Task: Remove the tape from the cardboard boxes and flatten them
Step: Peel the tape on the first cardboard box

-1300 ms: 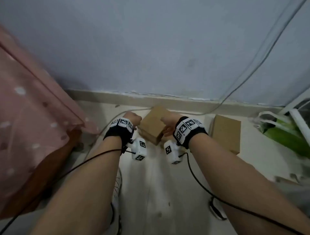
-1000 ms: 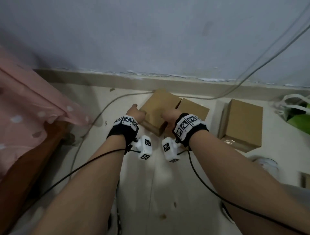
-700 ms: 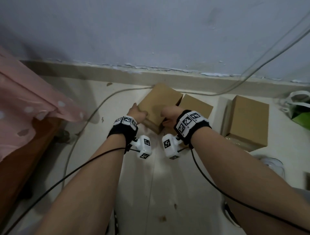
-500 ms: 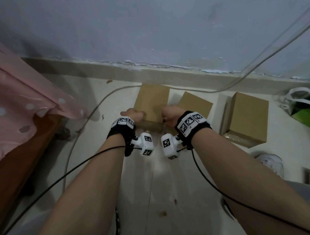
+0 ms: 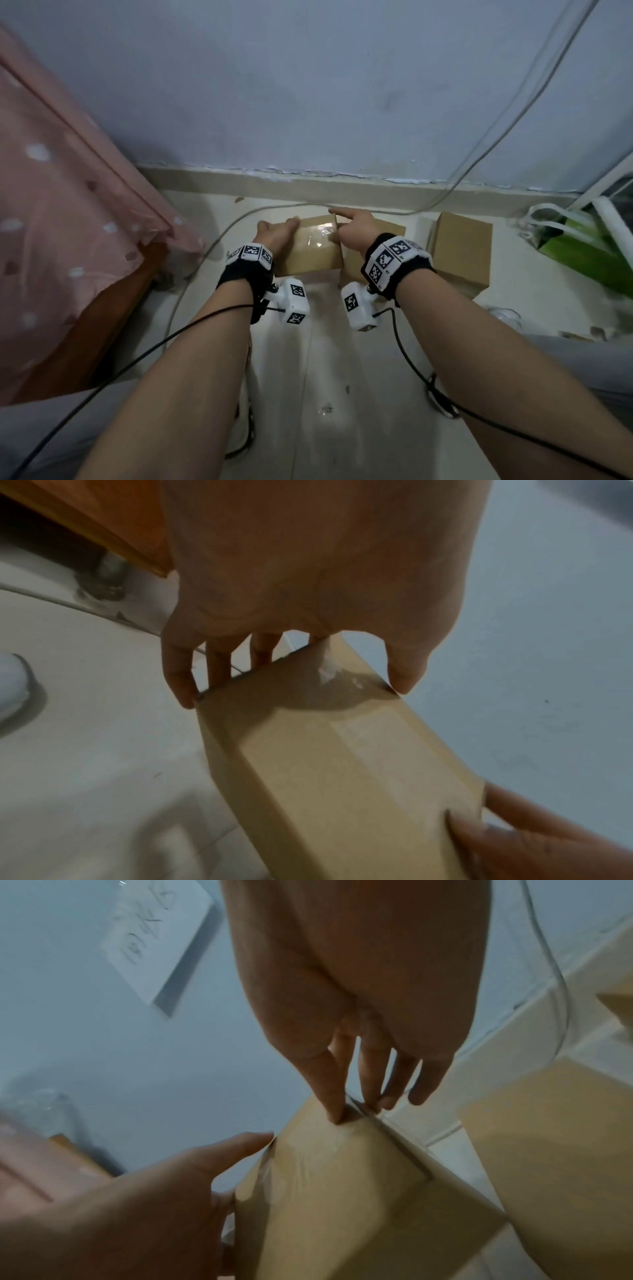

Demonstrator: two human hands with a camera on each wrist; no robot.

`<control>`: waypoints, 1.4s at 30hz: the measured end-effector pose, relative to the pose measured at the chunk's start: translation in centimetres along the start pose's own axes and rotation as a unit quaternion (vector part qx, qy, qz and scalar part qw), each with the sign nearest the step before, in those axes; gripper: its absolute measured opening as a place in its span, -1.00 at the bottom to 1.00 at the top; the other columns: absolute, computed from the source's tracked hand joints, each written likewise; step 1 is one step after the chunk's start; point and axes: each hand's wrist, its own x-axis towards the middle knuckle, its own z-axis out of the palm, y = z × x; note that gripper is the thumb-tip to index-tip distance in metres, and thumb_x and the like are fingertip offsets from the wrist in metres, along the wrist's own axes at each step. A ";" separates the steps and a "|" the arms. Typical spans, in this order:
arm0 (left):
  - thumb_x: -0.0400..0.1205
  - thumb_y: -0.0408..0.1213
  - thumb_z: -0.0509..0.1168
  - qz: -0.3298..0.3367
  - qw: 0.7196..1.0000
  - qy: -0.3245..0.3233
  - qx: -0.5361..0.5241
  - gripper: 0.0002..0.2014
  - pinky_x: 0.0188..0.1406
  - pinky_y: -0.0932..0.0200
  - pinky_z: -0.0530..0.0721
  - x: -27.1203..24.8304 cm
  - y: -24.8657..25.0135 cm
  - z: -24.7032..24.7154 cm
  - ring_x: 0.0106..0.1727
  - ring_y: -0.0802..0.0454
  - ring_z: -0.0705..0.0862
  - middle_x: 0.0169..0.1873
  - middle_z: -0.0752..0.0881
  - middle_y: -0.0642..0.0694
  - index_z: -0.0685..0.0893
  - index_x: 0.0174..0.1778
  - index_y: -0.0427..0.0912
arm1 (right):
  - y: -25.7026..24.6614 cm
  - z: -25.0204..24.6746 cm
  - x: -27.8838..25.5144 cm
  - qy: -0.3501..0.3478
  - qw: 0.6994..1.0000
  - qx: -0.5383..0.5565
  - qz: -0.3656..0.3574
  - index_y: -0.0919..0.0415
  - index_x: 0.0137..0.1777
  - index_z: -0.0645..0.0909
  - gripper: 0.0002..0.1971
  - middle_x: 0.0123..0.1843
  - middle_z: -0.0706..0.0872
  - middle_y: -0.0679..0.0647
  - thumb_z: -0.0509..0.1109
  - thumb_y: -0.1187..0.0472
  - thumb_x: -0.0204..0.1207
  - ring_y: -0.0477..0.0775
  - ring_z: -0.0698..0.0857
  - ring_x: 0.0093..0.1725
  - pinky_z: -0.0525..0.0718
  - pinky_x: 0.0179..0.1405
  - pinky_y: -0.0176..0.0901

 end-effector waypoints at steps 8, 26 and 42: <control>0.33 0.43 0.43 -0.017 0.991 -0.087 0.105 -0.11 0.05 -0.18 0.79 -4.3 -4.2 0.1 0.06 -0.22 0.75 0.17 0.68 -0.20 0.47 0.39 -0.16 | 1.9 -0.8 -4.7 -0.013 0.998 -0.059 0.029 0.02 0.44 0.59 -0.53 0.13 0.71 0.09 0.50 0.24 0.54 0.24 0.75 -0.02 0.80 0.04 0.22; 0.63 0.04 0.38 -0.057 0.988 -0.099 -0.108 -0.66 0.10 -0.29 0.77 -2.0 -11.6 2.9 0.10 -0.19 0.76 0.23 0.70 -0.12 0.65 0.30 0.05 | 10.9 -1.1 -2.0 -0.021 0.987 0.084 0.137 0.07 0.55 0.48 -0.45 0.24 0.74 0.17 0.49 0.21 0.57 0.20 0.79 0.07 0.81 0.01 0.05; 0.62 -0.03 0.36 -0.029 0.994 -0.086 -0.052 -0.43 -0.07 -0.47 0.75 -1.2 -9.8 4.4 0.06 -0.32 0.75 0.16 0.68 -0.18 0.29 0.51 0.19 | 7.8 2.1 -1.1 0.002 0.988 -0.040 0.147 0.31 0.44 0.48 -0.40 0.31 0.66 0.25 0.53 0.22 0.39 0.31 0.68 0.22 0.71 0.22 0.22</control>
